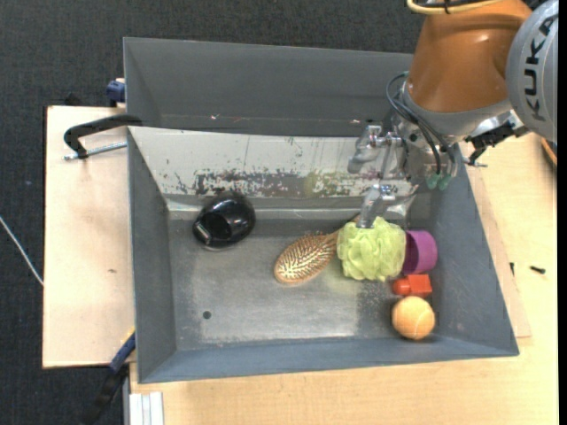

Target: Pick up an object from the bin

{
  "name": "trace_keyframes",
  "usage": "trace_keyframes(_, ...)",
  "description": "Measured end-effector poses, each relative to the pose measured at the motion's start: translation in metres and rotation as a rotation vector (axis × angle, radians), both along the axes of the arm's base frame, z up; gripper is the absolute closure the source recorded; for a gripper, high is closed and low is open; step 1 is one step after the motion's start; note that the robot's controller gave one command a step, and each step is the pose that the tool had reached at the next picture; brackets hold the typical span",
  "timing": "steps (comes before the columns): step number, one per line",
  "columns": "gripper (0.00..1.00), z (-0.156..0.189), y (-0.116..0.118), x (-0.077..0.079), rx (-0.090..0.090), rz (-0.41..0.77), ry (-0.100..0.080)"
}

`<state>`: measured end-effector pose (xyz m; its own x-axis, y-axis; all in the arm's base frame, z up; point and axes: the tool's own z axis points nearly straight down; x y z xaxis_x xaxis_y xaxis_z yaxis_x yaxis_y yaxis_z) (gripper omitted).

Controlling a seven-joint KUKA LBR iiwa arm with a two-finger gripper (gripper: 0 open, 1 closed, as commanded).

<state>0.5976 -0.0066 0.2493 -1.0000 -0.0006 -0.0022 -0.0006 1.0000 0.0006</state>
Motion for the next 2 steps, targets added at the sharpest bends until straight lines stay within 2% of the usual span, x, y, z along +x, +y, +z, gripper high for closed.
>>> trace_keyframes(1,0.00,0.000,0.000,0.000,0.000,0.000,0.000)
trace_keyframes(2,0.00,-0.054,-0.020,-0.009,0.000,0.090,-0.003)
